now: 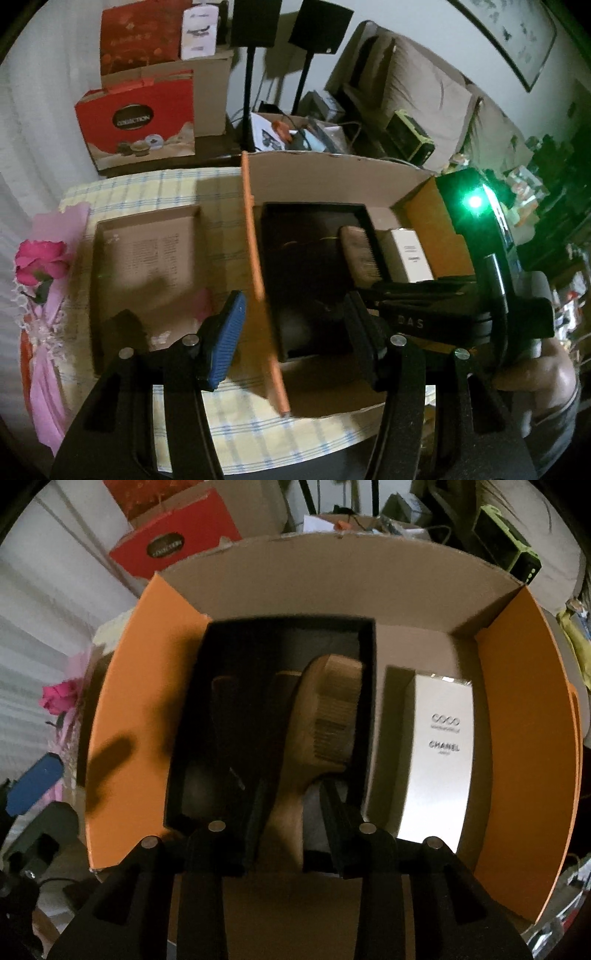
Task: Organize objects
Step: 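Move the left tool back toward the brown box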
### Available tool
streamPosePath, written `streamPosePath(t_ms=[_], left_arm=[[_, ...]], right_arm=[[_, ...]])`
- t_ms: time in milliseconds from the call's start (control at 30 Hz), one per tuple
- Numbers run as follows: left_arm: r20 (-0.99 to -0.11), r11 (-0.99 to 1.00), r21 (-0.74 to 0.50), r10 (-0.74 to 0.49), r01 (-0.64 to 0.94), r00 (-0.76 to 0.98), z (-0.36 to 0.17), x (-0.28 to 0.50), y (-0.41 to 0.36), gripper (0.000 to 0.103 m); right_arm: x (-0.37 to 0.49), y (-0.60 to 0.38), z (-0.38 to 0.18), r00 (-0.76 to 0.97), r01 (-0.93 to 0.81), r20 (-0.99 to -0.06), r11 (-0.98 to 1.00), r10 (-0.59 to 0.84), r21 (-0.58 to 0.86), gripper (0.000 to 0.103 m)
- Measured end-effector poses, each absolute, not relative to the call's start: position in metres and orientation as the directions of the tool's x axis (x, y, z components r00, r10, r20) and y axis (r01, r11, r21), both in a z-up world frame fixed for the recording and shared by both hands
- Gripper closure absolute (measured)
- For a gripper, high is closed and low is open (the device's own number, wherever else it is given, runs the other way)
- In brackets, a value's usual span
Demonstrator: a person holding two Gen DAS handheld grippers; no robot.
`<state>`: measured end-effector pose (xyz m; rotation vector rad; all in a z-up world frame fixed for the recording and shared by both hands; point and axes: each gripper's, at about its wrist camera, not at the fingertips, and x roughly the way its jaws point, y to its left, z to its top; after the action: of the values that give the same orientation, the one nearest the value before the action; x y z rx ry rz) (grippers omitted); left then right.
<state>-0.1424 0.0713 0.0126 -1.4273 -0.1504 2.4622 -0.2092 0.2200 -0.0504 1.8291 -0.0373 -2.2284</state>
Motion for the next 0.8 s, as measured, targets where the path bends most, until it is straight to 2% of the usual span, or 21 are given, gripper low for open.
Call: streamPosePath(t_ms=[100,200,367,433,667,700,733,767,800], left_arm=[[-0.833,-0.951,-0.246,0.305,-0.185,-0.462,0.009,-0.141,0.063,0.05],[-0.831,-0.955,-0.241,0.295,-0.173,-0.471,0.007,-0.139,0.056,0.027],[-0.823,-0.959,-0.241,0.285,-0.153,-0.491,0.01,-0.137,0.039,0.023],[-0.82,-0.961,-0.239,0.275,-0.137,-0.502,0.011,-0.137,0.031,0.013],[-0.826,-0.974,-0.21,0.223,-0.085,-0.518,0.007,-0.136,0.002,0.011],[-0.83,-0.976,-0.205,0.212,-0.073,-0.516,0.005,-0.136,-0.003,0.011],[-0.833,-0.978,-0.2,0.203,-0.063,-0.515,0.004,-0.136,-0.007,0.011],[-0.834,-0.98,-0.191,0.19,-0.052,-0.518,0.003,-0.136,-0.012,0.011],[-0.834,-0.983,-0.18,0.177,-0.045,-0.523,0.003,-0.135,-0.016,0.011]], right_arm=[[-0.208,0.216,-0.057,-0.166,0.188,-0.967,-0.969,-0.194,0.162,0.071],[-0.211,0.216,-0.06,-0.182,0.187,-0.968,-0.973,-0.172,0.138,0.081],[-0.216,0.221,-0.059,-0.232,0.185,-0.962,-0.978,-0.142,0.1,0.085],[-0.218,0.222,-0.06,-0.239,0.183,-0.959,-0.977,-0.149,0.106,0.085],[-0.216,0.223,-0.044,-0.284,0.169,-0.947,-0.98,-0.151,0.106,0.082],[-0.214,0.221,-0.037,-0.3,0.175,-0.942,-0.979,-0.153,0.104,0.078],[-0.213,0.219,-0.031,-0.317,0.181,-0.936,-0.978,-0.156,0.102,0.066],[-0.212,0.216,-0.023,-0.342,0.19,-0.926,-0.977,-0.158,0.097,0.058],[-0.21,0.212,-0.015,-0.365,0.198,-0.918,-0.976,-0.156,0.087,0.045]])
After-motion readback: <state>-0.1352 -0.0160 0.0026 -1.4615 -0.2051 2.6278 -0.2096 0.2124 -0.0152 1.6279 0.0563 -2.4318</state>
